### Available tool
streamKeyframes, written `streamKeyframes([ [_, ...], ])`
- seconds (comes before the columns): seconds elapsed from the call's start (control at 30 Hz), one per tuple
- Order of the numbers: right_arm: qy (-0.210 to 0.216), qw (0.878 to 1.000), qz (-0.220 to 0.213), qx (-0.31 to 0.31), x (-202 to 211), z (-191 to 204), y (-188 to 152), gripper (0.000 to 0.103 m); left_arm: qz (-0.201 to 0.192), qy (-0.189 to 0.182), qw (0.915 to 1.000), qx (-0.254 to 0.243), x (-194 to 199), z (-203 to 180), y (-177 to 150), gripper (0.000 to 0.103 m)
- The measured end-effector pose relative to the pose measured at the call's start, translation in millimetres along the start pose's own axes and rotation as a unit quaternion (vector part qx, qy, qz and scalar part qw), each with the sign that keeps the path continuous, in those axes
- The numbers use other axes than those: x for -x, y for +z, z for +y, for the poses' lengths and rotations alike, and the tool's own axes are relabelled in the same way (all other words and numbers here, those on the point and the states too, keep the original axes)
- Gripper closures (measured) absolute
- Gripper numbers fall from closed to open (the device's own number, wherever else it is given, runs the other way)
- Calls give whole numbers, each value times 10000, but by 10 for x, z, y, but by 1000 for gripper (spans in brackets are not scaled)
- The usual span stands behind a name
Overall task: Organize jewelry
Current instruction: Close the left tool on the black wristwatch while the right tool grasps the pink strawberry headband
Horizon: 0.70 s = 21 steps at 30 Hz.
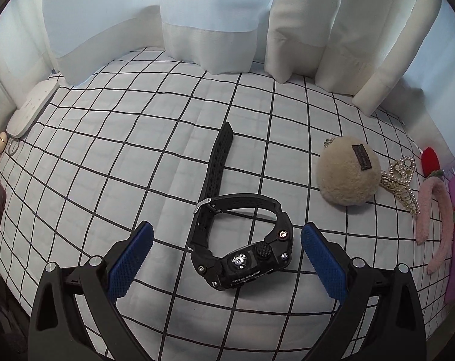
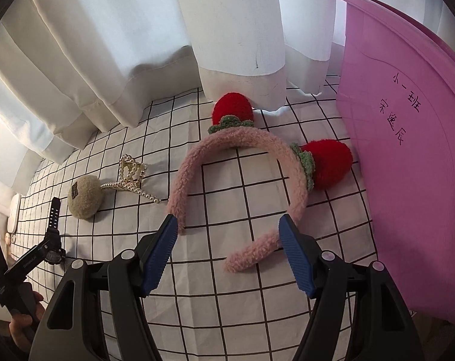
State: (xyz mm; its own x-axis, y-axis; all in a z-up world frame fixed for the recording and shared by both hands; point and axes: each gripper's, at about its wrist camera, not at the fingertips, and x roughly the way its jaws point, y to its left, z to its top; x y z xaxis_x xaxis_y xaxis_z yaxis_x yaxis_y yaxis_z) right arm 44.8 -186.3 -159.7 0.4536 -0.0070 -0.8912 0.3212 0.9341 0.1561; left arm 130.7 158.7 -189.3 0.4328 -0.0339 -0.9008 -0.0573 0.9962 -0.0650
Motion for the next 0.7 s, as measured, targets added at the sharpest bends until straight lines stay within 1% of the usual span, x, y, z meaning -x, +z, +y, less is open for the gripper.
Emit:
streamKeyframes([
  [0.13, -158, 9998, 35, -148, -118, -87, 31, 36, 23, 26, 10000, -53, -47, -7, -13, 6],
  [0.2, -305, 9994, 75, -167, -195, -122, 60, 36, 40, 28, 10000, -71, -69, -10, -17, 6],
  [0.27, -421, 9988, 135, -218, -283, -173, 87, 36, 44, 88, 9999, -98, -92, -23, -26, 6],
  [0.43, -617, 9965, 311, -473, -483, -340, 123, 36, 71, 95, 9998, -131, -141, -41, -14, 6],
  [0.53, -754, 9953, 378, -480, -573, -401, 135, 36, 75, 96, 9998, -169, -167, -60, -17, 6],
  [0.7, -818, 9943, 436, -527, -681, -483, 166, 36, 117, 92, 9997, -176, -219, -56, -25, 6],
])
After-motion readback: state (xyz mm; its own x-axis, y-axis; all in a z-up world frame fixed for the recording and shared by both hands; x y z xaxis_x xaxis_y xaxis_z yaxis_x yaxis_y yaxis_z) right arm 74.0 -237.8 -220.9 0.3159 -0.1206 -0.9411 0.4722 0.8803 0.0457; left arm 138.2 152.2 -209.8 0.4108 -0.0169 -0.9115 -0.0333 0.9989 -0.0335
